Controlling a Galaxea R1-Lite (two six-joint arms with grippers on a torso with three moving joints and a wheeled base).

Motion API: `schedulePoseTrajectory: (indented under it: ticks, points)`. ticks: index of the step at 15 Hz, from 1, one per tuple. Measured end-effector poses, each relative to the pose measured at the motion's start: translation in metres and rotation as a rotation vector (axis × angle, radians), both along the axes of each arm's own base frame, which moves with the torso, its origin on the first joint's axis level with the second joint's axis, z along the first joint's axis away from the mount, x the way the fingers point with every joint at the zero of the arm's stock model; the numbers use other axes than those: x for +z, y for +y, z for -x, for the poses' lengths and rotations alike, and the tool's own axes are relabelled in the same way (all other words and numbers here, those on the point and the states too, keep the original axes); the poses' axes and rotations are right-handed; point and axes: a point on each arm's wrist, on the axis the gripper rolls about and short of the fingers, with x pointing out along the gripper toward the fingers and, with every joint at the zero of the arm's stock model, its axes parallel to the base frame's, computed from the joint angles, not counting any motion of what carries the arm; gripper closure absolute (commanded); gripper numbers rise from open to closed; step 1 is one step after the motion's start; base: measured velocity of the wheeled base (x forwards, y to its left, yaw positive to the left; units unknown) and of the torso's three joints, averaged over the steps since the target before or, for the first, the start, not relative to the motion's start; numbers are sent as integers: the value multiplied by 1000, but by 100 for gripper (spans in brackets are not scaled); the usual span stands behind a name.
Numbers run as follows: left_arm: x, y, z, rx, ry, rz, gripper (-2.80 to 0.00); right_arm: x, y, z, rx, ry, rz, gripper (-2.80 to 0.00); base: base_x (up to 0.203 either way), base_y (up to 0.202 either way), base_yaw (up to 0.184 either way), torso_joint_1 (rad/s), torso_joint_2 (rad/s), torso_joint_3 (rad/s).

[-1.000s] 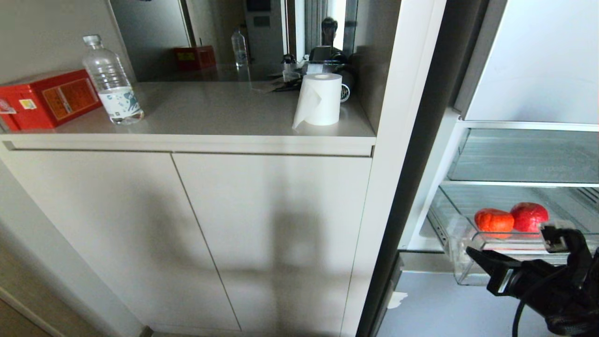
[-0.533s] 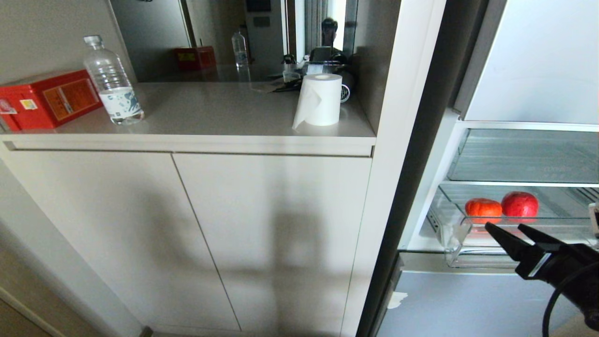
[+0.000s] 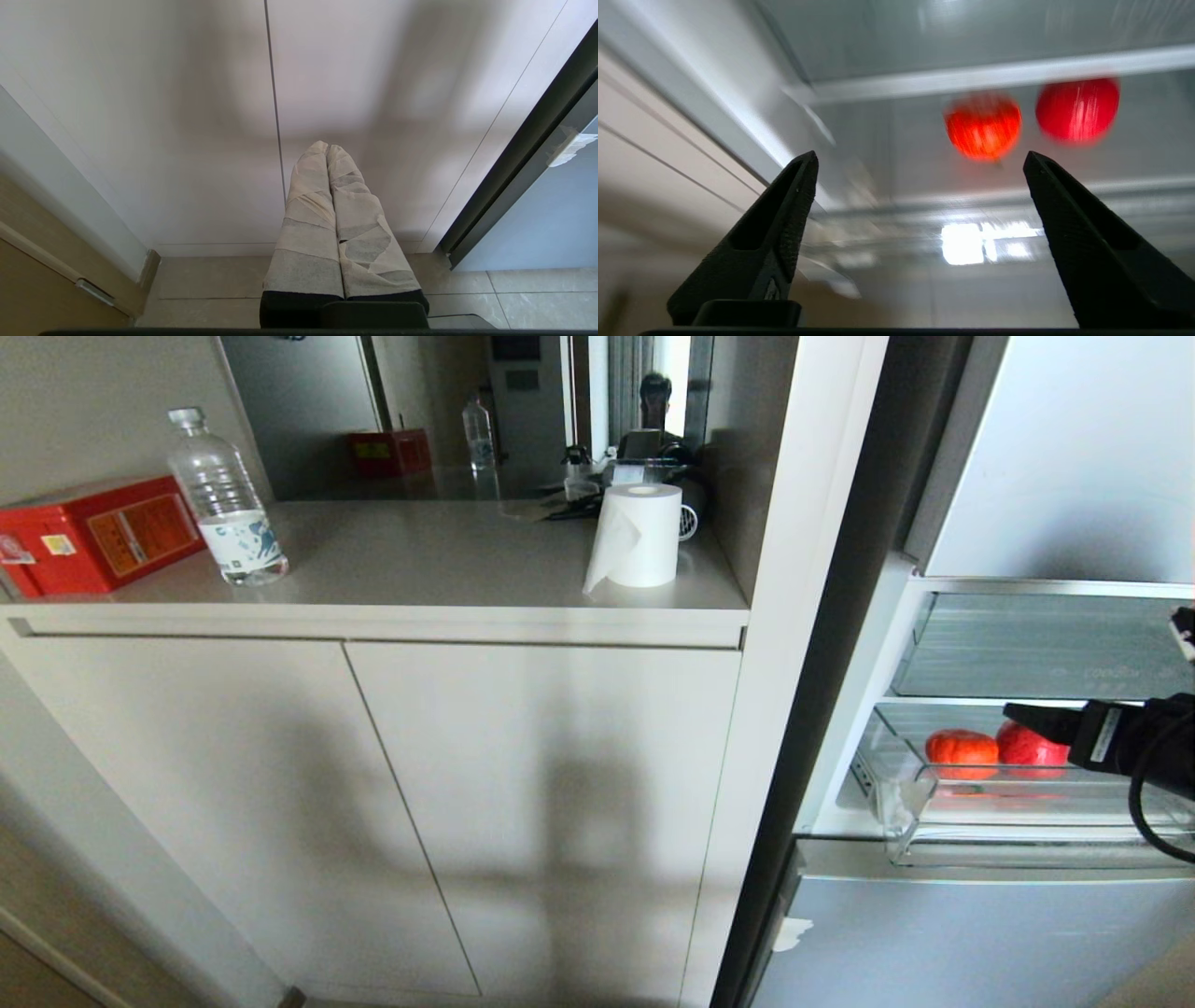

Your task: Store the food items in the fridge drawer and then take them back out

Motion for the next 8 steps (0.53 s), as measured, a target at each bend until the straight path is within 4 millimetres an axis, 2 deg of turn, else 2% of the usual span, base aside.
schedulePoseTrajectory:
  ticks: [2, 8]
  points:
    - [0, 0, 0, 0, 0, 0, 0, -8, -8, -19, -5, 85, 10, -280, 0, 0, 0, 0, 0, 0]
    - [0, 0, 0, 0, 0, 0, 0, -27, -19, -64, -4, 159, 38, -280, 0, 0, 0, 0, 0, 0]
